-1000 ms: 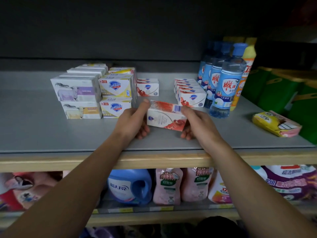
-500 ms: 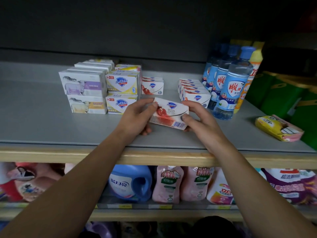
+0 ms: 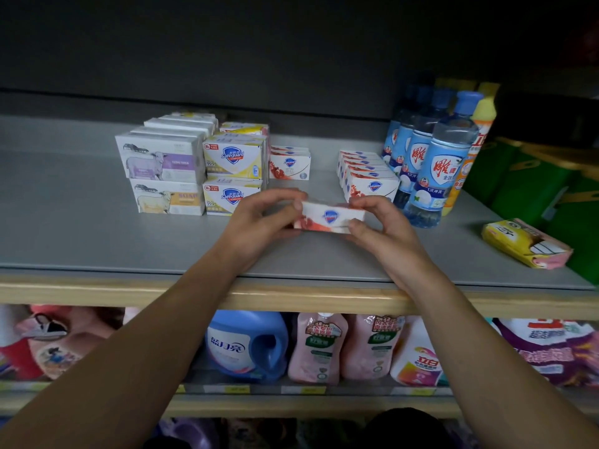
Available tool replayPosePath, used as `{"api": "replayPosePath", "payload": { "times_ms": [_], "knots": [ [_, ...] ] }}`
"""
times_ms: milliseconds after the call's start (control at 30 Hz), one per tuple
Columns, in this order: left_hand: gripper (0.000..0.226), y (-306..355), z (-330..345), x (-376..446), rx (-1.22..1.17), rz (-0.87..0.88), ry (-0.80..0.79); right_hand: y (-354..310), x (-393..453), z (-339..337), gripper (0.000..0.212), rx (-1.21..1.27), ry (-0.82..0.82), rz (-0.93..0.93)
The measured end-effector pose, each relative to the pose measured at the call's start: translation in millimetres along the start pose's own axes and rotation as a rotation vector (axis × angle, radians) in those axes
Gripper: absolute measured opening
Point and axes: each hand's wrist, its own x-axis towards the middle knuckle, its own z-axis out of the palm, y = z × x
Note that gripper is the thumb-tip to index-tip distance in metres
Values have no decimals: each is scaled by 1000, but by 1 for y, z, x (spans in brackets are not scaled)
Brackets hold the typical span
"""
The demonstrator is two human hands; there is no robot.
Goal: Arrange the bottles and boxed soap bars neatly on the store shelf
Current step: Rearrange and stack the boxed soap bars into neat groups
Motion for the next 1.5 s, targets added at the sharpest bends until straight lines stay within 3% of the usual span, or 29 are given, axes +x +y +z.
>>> {"api": "replayPosePath", "payload": {
  "times_ms": [133, 333, 433, 567, 800, 933, 1100, 1500],
  "knots": [
    [26, 0, 0, -2, 234, 50, -100, -2, -1, 2, 41, -86, -27, -18],
    [22, 0, 2, -2, 227, 26, -33, -4, -1, 3, 58, -183, -58, -65],
    [32, 1, 1, -2, 265, 37, -32, -4, -2, 3, 47, -244, 3, -64],
    [38, -6, 1, 3, 575, 99, 57, -4, -1, 2, 22, -264, 72, 11],
    [41, -6, 4, 0, 777, 137, 59, -5, 2, 4, 24, -375, 81, 56],
    [50, -2, 8, -8, 936, 321, 46, -7, -5, -23, 49, -737, 96, 74],
    [38, -5, 21, -4, 1220, 494, 29, -2, -22, -89, 66, -1230, -39, 224],
    [41, -42, 92, 73, 1385, 389, 13, 13, -24, -97, 64, -1209, -50, 255]
  ]
}}
